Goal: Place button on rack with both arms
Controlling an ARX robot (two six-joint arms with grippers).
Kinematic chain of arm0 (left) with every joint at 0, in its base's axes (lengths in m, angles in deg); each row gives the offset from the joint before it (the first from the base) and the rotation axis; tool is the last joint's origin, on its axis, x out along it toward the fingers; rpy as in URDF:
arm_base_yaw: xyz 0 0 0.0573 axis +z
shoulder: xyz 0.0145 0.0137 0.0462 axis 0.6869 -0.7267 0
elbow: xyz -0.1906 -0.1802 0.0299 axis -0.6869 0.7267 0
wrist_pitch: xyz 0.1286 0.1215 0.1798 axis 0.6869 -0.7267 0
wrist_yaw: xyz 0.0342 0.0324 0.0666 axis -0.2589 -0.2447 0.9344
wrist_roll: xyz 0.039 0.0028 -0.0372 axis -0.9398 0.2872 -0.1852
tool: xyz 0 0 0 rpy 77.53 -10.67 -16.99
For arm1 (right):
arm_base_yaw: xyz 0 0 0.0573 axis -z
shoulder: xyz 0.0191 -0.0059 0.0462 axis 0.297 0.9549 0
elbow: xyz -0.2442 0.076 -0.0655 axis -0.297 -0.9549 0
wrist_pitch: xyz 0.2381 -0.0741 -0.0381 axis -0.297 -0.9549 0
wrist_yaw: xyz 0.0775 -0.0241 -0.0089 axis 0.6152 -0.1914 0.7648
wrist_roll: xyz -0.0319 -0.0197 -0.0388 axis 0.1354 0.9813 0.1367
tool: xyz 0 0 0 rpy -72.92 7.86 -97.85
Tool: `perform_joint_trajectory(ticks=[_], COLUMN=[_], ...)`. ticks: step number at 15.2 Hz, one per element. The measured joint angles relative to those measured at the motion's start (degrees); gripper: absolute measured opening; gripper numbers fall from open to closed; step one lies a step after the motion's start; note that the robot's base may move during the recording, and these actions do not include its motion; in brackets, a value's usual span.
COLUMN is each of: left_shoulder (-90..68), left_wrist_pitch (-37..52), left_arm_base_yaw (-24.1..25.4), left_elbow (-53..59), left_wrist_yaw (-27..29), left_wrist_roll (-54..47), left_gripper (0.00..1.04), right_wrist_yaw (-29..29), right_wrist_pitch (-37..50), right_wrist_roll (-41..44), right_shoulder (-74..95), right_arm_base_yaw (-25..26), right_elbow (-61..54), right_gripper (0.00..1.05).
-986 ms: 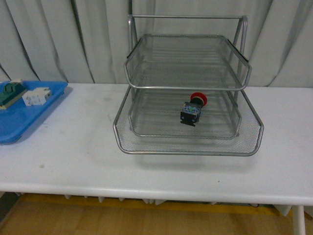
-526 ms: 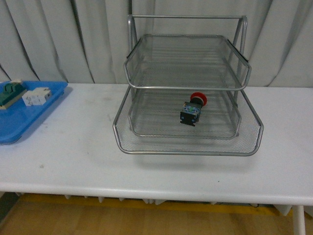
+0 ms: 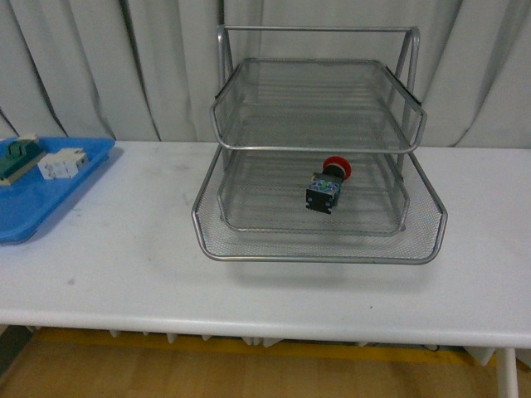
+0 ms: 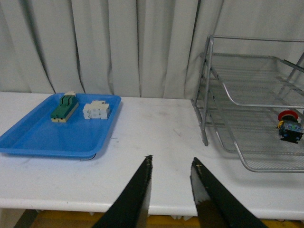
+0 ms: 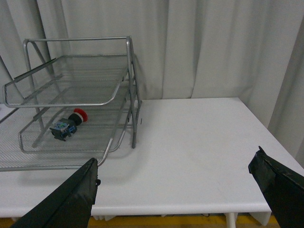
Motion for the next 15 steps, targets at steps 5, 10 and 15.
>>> perform_joint_trajectory(ticks=[5,10,15], left_shoulder=[0.0,0.0,0.0], left_wrist_pitch=[0.0,0.0,0.0], left_arm_base_yaw=[0.0,0.0,0.0], left_elbow=[0.0,0.0,0.0], left_wrist_yaw=[0.0,0.0,0.0], left_wrist_roll=[0.0,-0.2,-0.2], left_gripper=[0.92,0.98,0.98], right_wrist_yaw=[5.9,1.2,1.8], right_wrist_pitch=[19.9,35.5,16.7], right_wrist_roll=[-5.2,-11.1,-13.1], right_shoulder=[17.9,80.0,92.4], right_arm_base_yaw=[1.7,-8.2,-22.3], right_elbow=[1.1,33.6,47.7], right_gripper=[0.98,0.98,0.46])
